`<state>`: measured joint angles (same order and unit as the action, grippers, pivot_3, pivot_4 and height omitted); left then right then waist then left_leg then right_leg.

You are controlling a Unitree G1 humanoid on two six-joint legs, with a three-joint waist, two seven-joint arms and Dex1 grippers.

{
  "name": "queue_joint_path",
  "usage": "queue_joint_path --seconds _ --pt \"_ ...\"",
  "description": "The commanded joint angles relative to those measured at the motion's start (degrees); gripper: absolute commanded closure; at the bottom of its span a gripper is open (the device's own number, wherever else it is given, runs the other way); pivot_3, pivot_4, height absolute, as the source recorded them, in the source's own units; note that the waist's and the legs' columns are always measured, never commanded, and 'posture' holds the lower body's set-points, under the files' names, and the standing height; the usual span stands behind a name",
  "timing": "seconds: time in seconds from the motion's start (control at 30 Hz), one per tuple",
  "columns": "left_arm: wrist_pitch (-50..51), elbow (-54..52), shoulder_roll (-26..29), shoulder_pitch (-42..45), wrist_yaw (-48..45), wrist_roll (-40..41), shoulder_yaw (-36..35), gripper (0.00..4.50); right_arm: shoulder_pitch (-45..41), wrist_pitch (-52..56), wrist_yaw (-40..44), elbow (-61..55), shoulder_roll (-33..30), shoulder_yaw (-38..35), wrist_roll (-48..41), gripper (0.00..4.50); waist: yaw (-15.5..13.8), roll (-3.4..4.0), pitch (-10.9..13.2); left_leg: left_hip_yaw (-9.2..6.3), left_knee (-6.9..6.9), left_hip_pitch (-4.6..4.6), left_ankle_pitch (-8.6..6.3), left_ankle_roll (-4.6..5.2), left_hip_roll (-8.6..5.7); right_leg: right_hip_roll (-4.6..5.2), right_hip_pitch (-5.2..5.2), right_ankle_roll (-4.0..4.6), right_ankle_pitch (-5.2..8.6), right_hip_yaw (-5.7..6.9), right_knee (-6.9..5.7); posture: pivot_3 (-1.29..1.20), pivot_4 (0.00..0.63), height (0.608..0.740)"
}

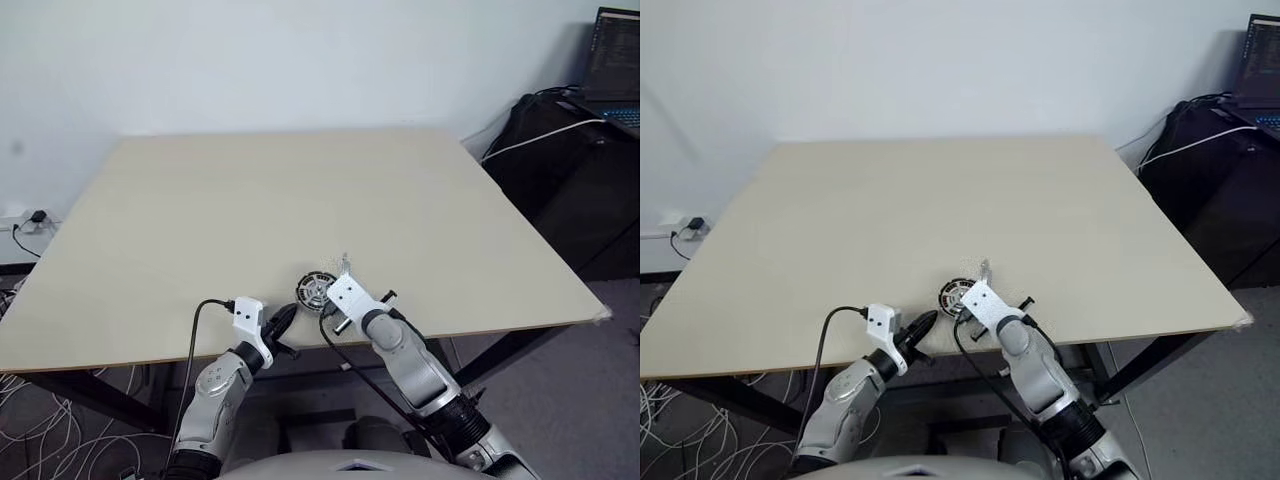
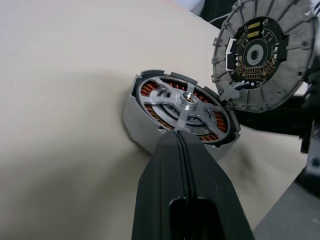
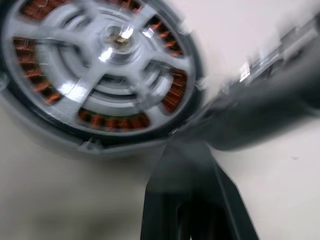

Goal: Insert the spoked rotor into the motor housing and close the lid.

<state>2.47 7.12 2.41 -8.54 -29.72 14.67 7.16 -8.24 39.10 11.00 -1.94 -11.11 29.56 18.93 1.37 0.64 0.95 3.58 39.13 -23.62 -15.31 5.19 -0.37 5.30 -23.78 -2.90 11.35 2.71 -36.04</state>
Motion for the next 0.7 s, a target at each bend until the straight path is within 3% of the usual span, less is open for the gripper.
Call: queue_joint_path --seconds 0.03,0.4,0.7 --pt "-0.28 -2.09 -0.09 0.27 0.14 0.52 -0.23 4.5 -0.42 -0.95 0.23 -1.16 1.07 -0.84 -0.14 4.48 -0.02 0.0 0.0 0.0 0.0 0.0 0.0 0.0 0.0 0.0 0.0 0.0 0.0 0.0 0.0 0.0 0.0 0.74" --pt "-0.24 -1.71 -0.13 0.7 -0.2 0.52 -0.01 4.5 5.28 3.62 -0.84 -6.53 -1.27 -9.75 -0.57 4.48 -1.17 0.0 0.0 0.0 0.0 -0.1 -0.02 0.02 -0.13 0.23 0.02 -0.01 0.0 0.03 0.1 0.0 0.0 0.74" --pt "-0.13 -1.52 -0.07 0.83 -0.51 0.59 -0.02 4.5 7.03 2.91 -0.7 -9.96 -1.17 -11.86 -1.2 4.48 -1.05 0.03 0.03 -0.02 -0.02 -0.09 -0.02 0.02 -0.1 0.21 0.0 -0.26 0.16 0.04 0.1 0.0 0.0 0.74"
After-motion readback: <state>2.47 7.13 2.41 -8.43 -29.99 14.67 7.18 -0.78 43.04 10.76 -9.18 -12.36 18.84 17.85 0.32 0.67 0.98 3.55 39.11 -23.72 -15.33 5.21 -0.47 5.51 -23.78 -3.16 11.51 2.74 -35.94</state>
